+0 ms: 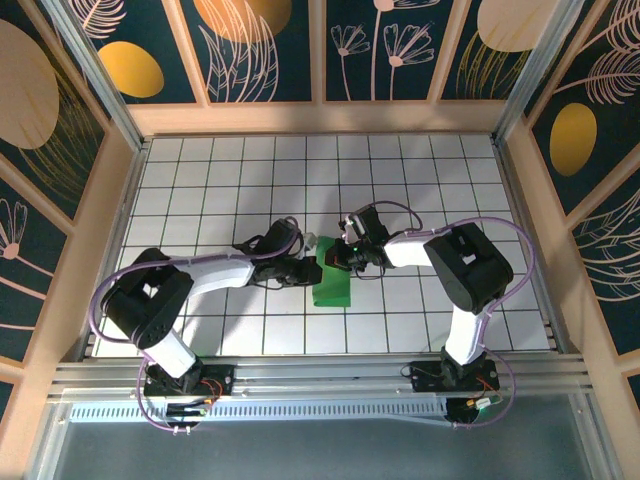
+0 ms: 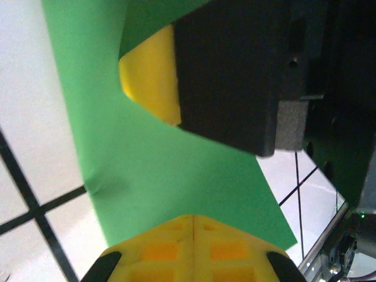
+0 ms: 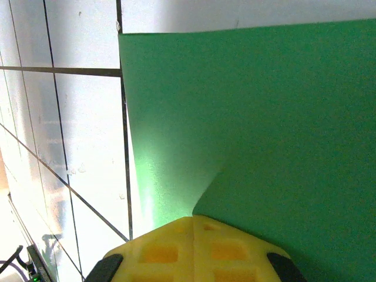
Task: Fold a paper plane with a square sheet of paper (fold left side to right side)
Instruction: First fold the square sheet of paper in half at the center of the table.
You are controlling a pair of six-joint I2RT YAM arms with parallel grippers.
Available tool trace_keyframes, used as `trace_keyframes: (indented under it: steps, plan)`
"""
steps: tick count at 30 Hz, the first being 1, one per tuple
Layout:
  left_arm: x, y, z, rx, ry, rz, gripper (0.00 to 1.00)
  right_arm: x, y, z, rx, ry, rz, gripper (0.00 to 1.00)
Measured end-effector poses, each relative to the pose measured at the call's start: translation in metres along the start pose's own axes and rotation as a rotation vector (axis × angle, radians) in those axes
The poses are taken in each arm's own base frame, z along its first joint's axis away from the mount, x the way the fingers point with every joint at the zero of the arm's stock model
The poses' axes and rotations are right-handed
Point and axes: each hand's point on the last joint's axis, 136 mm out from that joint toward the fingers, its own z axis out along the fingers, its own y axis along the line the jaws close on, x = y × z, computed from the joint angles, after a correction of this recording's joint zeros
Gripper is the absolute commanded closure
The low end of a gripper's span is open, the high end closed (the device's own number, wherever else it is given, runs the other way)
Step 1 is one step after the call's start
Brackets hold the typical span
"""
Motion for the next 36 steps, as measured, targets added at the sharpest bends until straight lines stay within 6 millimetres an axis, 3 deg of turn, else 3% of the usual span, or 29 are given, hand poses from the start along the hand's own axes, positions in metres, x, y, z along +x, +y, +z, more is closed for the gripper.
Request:
trace_keyframes:
  steps: [7,16,27,36]
  plan:
    - [0.016,0.02,0.026,-0.01,0.093,-0.04,1.0,0.0,0.0,0.0,0.002,0.001,-0.002,1.0]
    - [0.019,0.02,0.025,0.017,0.085,-0.027,1.0,0.0,-0.001,0.0,0.008,0.003,-0.003,1.0]
    - [0.051,0.023,0.013,0.01,0.121,-0.011,0.99,0.0,-0.001,0.0,0.01,0.005,-0.002,1.0]
    - [0.063,0.025,0.009,0.002,0.143,0.006,0.99,0.0,-0.001,0.0,0.011,0.006,-0.004,1.0]
